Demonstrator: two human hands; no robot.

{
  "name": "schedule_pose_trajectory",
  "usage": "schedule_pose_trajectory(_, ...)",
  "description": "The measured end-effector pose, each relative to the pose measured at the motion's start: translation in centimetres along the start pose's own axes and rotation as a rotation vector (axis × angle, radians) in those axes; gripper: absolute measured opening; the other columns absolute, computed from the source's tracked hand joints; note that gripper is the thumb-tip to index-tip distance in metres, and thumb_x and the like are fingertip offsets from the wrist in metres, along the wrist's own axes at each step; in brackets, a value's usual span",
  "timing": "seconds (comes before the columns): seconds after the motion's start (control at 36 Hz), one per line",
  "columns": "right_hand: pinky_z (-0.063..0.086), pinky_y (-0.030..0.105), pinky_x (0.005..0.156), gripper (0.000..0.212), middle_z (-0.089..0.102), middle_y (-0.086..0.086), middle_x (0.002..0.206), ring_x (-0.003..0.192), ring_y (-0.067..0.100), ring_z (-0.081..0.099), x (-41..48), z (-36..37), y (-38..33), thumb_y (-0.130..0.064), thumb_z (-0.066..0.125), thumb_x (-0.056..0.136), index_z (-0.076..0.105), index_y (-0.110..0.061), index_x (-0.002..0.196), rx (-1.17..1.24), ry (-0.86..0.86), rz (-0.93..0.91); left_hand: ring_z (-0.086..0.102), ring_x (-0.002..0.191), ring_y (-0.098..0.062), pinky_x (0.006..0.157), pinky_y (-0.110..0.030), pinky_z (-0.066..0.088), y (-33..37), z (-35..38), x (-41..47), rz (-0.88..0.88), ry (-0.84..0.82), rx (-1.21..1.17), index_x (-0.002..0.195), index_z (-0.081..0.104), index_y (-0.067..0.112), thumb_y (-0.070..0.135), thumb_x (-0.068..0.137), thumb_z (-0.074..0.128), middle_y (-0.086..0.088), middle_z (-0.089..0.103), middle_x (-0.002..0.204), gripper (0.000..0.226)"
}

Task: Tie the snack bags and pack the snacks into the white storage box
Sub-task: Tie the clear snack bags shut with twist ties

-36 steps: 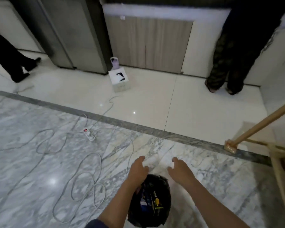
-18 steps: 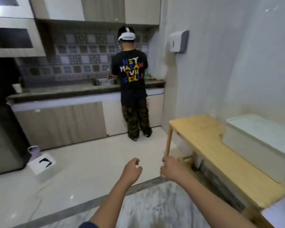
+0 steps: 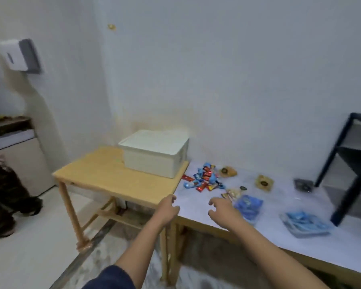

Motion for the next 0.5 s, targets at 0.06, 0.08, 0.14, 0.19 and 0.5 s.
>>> schedule_pose_trajectory(0.06, 0.045, 0.029, 0.074, 0.027, 0.055, 0.006, 0.114, 0.093, 0.022, 0.057, 0.0, -2.1, 4.3, -0.021, 0.045, 0.09, 0.051, -0.02, 0.116, 0.037, 0.022, 0.093, 0.046, 0.123, -0.022, 0.097, -0.028, 0.039, 3.4, 3.5, 1.6, 0.063, -0.06, 0.022, 0.133, 0.042, 0.01, 0.016, 0.09, 0.051, -0.008, 0.046, 0.138, 0.044)
schedule_pose_trajectory(0.08, 0.045, 0.029, 0.071, 0.023, 0.054, 0.005, 0.108, 0.085, 0.02, 0.056, -0.1, -3.2, 6.3, -0.02, 0.044, 0.09, 0.051, -0.021, 0.112, 0.043, 0.027, 0.134, 0.046, 0.124, -0.022, 0.098, -0.028, 0.039, 5.0, 5.2, 2.2, 0.09, -0.092, 0.03, 0.134, 0.042, 0.01, 0.016, 0.091, 0.051, -0.008, 0.045, 0.139, 0.045)
schedule_pose_trajectory(0.14, 0.047, 0.03, 0.077, 0.024, 0.056, 0.007, 0.113, 0.089, 0.022, 0.057, 0.2, -5.1, 10.2, -0.019, 0.043, 0.091, 0.053, -0.019, 0.112, 0.051, 0.049, 0.206, 0.045, 0.125, -0.022, 0.098, -0.027, 0.037, 8.1, 8.4, 3.6, 0.149, -0.144, 0.053, 0.134, 0.041, 0.01, 0.016, 0.091, 0.051, -0.008, 0.045, 0.14, 0.045)
schedule_pose_trajectory(0.19, 0.047, 0.031, 0.079, 0.031, 0.055, 0.008, 0.123, 0.101, 0.025, 0.058, 0.5, -7.0, 13.8, -0.02, 0.044, 0.09, 0.053, -0.016, 0.12, 0.076, 0.093, 0.263, 0.046, 0.124, -0.022, 0.091, -0.024, 0.038, 10.9, 11.5, 5.3, 0.19, -0.189, 0.063, 0.134, 0.041, 0.008, 0.014, 0.092, 0.05, -0.009, 0.045, 0.14, 0.044)
schedule_pose_trajectory(0.5, 0.047, 0.032, 0.09, 0.04, 0.054, 0.006, 0.129, 0.113, 0.024, 0.054, 7.0, -13.1, 28.4, -0.024, 0.048, 0.087, 0.05, -0.018, 0.126, 0.086, 0.123, 0.332, 0.052, 0.113, -0.024, 0.082, -0.022, 0.037, 19.9, 23.3, 15.8, 0.194, -0.239, 0.08, 0.129, 0.046, 0.006, 0.011, 0.089, 0.051, -0.012, 0.052, 0.129, 0.041)
Point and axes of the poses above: each hand's wrist, its own x-axis towards the middle knuckle, its own z-axis out of the palm, y = z × x, the point moved 4 cm from there along x, towards the middle knuckle
